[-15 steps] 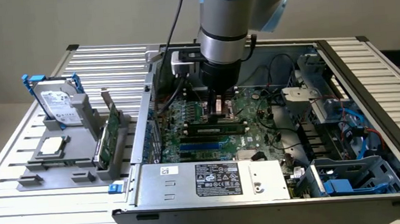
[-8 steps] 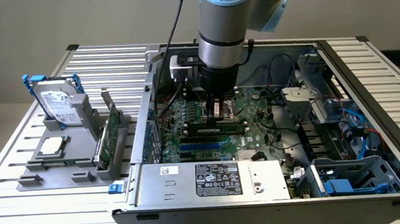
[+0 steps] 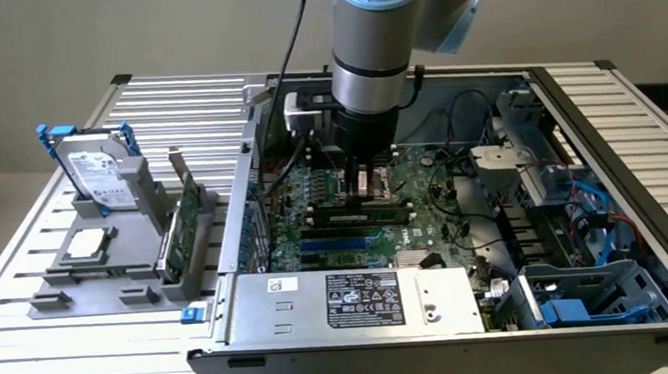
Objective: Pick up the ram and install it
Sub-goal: 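Press down the ram until it locks into place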
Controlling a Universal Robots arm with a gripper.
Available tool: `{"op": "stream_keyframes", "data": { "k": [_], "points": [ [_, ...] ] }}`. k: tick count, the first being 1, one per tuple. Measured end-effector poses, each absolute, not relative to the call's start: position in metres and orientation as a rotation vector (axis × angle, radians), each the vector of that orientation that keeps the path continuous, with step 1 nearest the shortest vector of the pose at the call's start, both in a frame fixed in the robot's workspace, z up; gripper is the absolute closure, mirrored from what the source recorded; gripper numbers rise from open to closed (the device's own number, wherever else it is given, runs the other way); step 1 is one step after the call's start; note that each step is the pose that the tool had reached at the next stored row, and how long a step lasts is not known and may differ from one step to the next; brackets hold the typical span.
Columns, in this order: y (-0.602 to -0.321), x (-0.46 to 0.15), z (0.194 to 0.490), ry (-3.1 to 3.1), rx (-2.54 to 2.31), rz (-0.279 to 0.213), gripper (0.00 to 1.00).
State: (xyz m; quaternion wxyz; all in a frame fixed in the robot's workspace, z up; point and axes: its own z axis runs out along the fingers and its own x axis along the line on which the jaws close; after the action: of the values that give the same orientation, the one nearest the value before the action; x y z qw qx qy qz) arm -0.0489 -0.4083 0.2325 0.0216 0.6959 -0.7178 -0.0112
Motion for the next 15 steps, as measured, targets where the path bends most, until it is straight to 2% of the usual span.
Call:
{"op": "stream_keyframes", "data": {
  "k": [15],
  "points": [
    [-0.405, -0.049, 0.224, -2.231, 2.172, -0.013, 0.89]
  ]
}}
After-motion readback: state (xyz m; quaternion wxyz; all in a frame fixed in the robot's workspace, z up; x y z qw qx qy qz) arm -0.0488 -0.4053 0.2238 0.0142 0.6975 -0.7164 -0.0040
